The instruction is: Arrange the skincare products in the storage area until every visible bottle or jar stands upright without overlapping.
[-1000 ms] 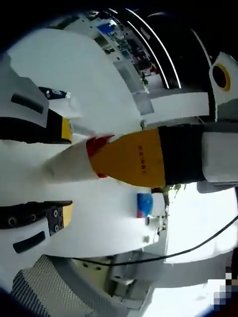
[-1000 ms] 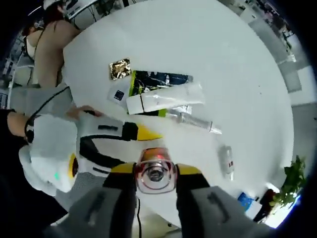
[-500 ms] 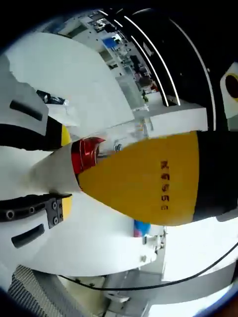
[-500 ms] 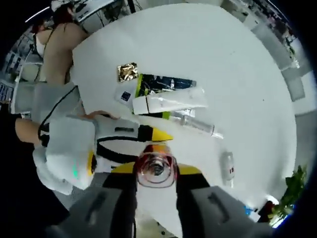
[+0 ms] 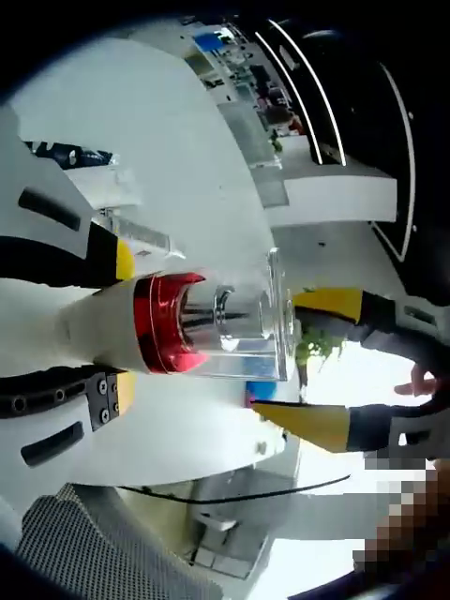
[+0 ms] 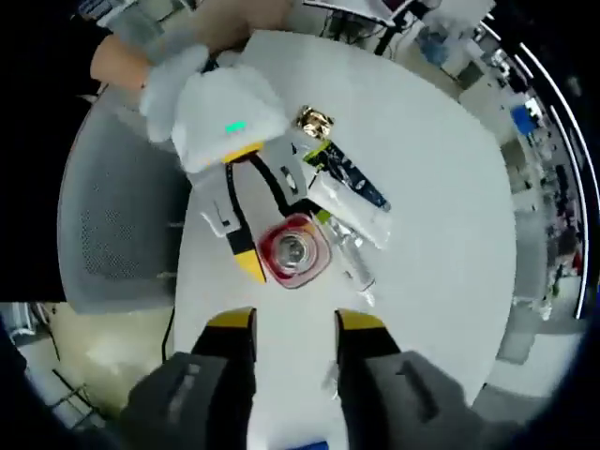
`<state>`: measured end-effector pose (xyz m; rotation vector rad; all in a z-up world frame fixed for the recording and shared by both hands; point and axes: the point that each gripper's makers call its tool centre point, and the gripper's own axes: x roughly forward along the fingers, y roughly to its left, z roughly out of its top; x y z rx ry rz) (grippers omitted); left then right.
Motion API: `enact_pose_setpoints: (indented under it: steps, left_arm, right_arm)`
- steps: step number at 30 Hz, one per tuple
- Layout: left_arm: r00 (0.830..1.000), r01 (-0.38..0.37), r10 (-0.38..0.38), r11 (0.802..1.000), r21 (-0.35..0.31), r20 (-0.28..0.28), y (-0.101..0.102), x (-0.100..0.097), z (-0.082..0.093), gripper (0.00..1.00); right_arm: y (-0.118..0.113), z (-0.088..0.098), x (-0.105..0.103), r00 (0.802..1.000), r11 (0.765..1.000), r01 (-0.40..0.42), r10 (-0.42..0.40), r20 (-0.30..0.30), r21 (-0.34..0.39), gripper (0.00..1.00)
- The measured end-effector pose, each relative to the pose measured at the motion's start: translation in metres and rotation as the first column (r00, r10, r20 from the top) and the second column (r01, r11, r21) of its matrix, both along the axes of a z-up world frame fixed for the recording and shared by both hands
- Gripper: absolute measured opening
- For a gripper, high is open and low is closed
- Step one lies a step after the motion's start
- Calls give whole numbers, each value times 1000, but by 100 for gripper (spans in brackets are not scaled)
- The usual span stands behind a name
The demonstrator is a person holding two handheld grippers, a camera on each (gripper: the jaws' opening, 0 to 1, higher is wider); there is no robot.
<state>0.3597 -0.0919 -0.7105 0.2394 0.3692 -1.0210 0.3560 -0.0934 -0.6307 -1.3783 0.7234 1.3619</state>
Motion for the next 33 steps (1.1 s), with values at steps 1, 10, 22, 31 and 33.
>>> enact_pose_setpoints:
  steps: [1, 10, 22, 31, 33]
  left_arm:
    - [1000, 16, -16, 1000, -2, 0, -2, -2, 0, 28]
    - [989, 147, -147, 989, -18, 3, -14, -15, 0, 28]
    - [980, 201, -201, 979, -23, 7, -17, -18, 0, 28]
    - [995, 98, -98, 995, -17, -19, -4, -22, 5, 28]
    - [998, 60, -60, 998, -9, 1, 3, -20, 7, 29]
  right_arm:
    - [4, 0, -2, 998, 998, -56, 56, -4, 9, 29]
    - [13, -13, -19, 984, 987, -152, 147, -100, -44, 30]
    - [22, -14, -22, 979, 997, -61, 52, -195, -43, 28]
    - [24, -14, -29, 970, 991, 121, -131, -204, -62, 27]
    - [25, -14, -28, 957, 977, 199, -211, -198, -80, 27]
